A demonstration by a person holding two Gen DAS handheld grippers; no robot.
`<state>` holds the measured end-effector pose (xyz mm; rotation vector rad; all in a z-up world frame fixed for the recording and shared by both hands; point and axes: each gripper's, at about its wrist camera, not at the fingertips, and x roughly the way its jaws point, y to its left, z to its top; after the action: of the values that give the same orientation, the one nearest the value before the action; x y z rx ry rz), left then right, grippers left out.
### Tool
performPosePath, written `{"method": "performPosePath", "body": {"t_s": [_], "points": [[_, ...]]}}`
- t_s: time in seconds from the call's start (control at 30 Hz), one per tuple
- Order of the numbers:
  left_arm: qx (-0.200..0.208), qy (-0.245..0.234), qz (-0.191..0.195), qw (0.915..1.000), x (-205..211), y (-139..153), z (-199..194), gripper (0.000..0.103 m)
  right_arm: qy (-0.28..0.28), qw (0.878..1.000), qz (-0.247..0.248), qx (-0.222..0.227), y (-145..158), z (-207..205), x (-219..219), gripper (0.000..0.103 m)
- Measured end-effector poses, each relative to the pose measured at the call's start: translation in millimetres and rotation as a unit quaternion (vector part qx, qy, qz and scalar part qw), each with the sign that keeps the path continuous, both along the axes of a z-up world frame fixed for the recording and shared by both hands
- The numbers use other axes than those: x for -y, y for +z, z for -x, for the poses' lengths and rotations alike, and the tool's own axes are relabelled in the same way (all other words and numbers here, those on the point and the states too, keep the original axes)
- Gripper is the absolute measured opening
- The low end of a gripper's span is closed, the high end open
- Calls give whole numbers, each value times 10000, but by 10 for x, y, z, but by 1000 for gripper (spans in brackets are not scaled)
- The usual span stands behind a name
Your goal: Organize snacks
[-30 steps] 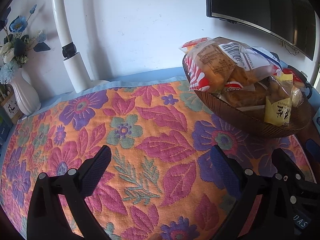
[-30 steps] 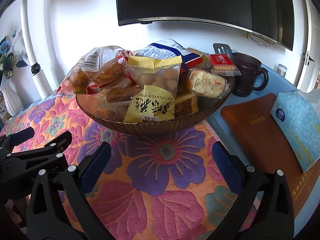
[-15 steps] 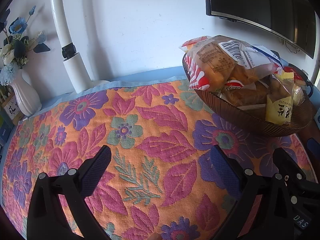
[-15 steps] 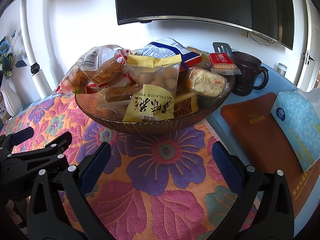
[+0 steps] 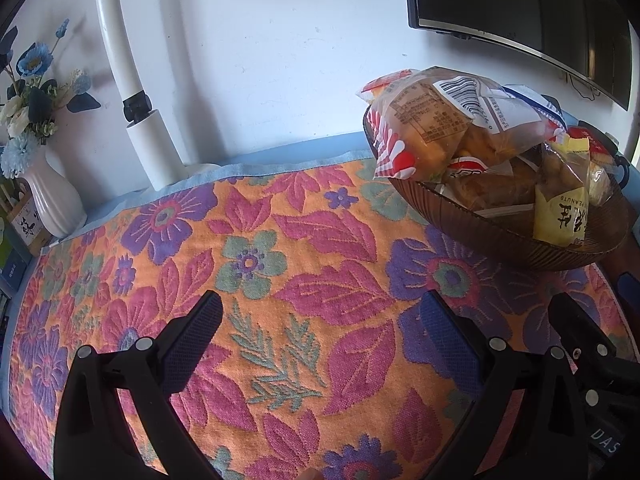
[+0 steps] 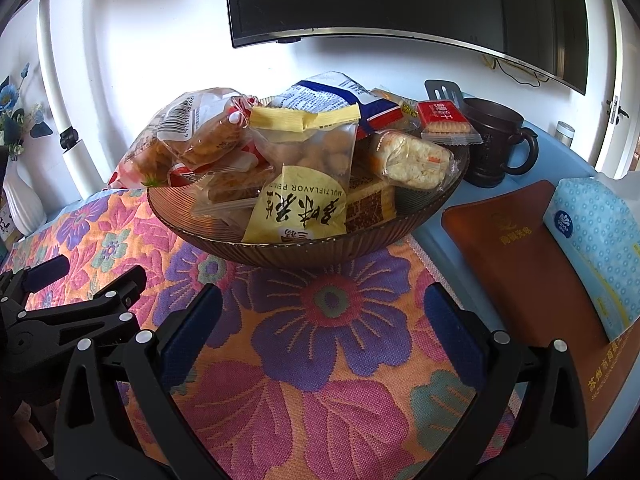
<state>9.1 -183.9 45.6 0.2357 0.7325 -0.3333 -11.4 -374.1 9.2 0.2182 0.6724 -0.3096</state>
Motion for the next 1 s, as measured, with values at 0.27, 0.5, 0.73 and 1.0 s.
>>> {"method": "performPosePath", "body": {"t_s": [0.27, 0.5, 0.73, 1.0], "points": [[-61, -47, -54, 10000, 20, -24, -28, 98, 2, 10000, -20, -21, 4, -8, 3, 100], [-60, -46, -60, 10000, 22, -28, -29, 98, 5, 10000, -24, -28, 5, -12, 2, 100], [-63, -43, -61, 10000, 22, -31, -27, 98, 8, 10000, -27, -27, 5, -14, 0, 100], [-64, -56, -59, 9999, 23, -35, -30, 98, 7, 10000, -25, -36, 3, -18, -6, 100]]}}
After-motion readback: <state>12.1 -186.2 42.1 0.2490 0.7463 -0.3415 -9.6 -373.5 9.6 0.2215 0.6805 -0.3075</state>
